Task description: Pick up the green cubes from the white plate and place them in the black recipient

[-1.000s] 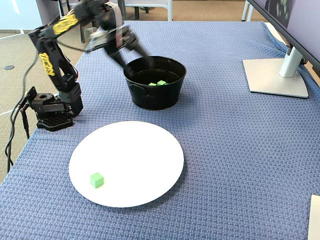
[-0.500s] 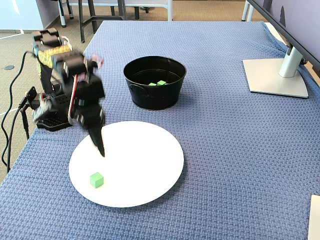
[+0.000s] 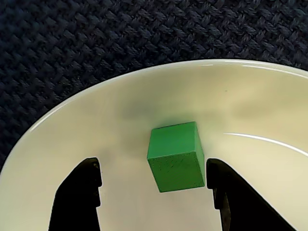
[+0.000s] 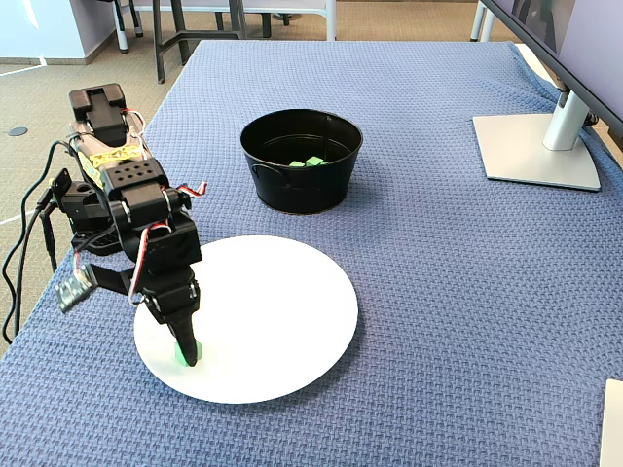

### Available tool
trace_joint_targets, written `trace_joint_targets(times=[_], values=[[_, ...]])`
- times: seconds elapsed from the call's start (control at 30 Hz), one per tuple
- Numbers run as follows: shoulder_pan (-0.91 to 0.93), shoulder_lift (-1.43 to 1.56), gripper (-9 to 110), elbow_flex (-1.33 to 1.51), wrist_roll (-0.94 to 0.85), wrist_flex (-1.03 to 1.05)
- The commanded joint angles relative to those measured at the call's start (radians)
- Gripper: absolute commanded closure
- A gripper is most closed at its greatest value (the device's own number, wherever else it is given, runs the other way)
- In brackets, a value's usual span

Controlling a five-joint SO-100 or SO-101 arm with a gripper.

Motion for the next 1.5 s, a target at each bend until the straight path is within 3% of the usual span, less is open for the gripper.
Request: trace_joint_targets(times=[0.0, 0.2, 0.5, 0.6, 0.7, 0.97, 1.2, 1.47], values=[[-0.017, 0.005, 81, -0.034, -0.12, -0.008], [-0.041, 0.015, 83, 0.025, -0.16, -0.029], [-0.025, 0.0, 93, 0.029, -0.144, -0.058], [-0.021, -0.014, 101, 0.025, -0.132, -0.069], [-0.012, -0.017, 102, 0.018, -0.109, -0.086], [-0.074, 0.273, 102, 0.098, -0.049, -0.006], [-0.293, 0.62, 102, 0.083, 0.063, 0.173], [-0.841, 0.913, 102, 0.173, 0.207, 0.236]])
